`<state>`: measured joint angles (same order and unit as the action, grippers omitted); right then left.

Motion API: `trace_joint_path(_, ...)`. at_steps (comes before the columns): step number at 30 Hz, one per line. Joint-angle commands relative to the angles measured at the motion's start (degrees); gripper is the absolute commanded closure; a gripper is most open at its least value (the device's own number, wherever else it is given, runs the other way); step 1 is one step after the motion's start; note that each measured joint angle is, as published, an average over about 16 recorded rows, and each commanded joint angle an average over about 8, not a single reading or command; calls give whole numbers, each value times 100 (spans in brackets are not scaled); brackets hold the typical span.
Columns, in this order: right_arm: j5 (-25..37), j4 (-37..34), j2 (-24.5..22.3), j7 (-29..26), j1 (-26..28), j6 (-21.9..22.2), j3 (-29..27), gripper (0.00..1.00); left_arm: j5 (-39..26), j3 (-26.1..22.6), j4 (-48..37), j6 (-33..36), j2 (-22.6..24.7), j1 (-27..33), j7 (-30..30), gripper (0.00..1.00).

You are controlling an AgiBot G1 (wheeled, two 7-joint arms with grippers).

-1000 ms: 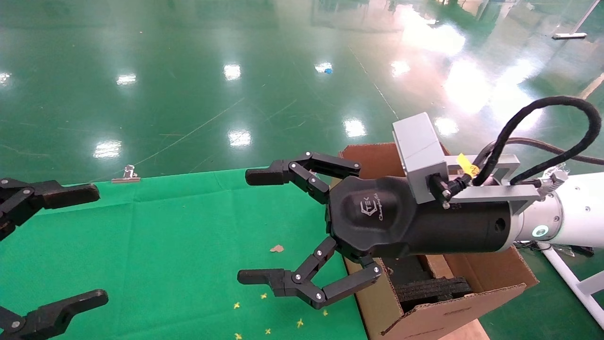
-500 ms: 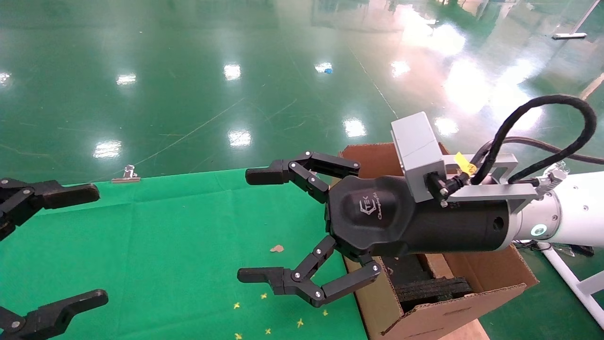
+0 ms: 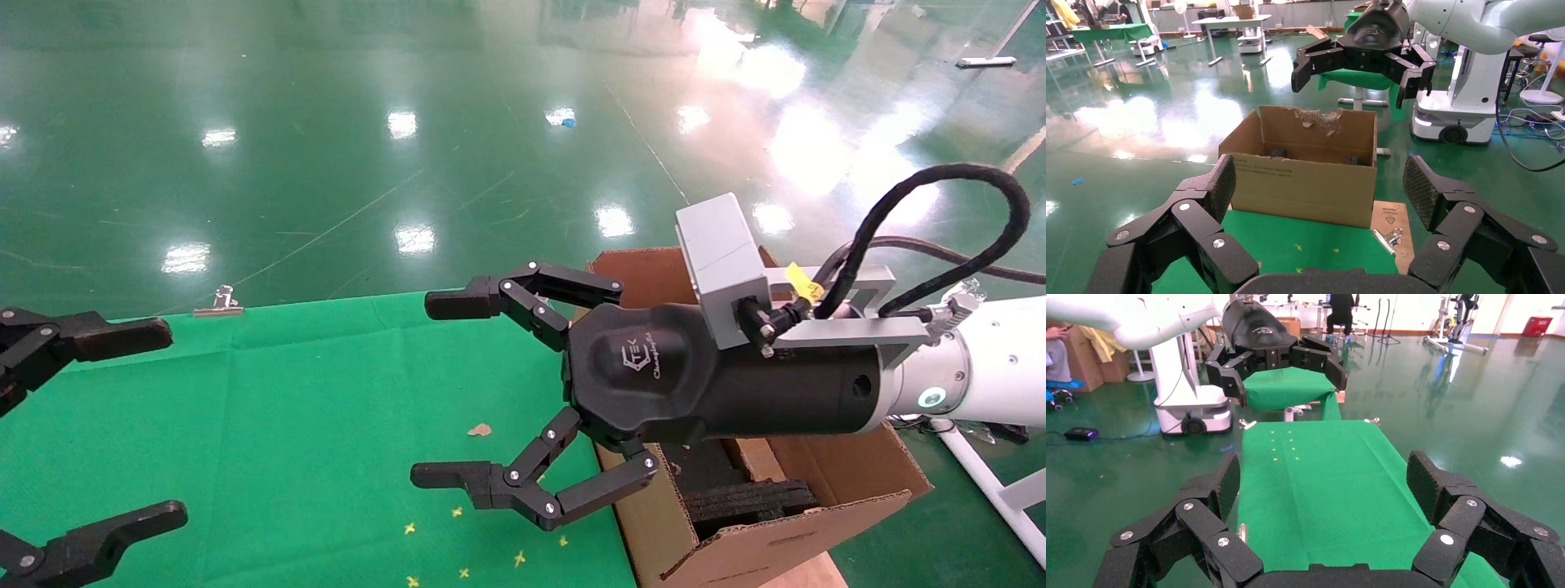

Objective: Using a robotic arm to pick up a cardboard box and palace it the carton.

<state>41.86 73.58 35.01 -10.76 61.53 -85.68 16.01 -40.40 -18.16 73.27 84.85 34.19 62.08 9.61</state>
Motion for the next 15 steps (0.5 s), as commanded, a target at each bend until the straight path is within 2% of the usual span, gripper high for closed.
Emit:
trace_joint_path(1,0,-1,0,-1,0,0,1,0,0,0,0,0,0,0,0,0)
trace_joint_path(15,1,-5,1,-1,5,1,6,0,0,0,0,0,0,0,0,0)
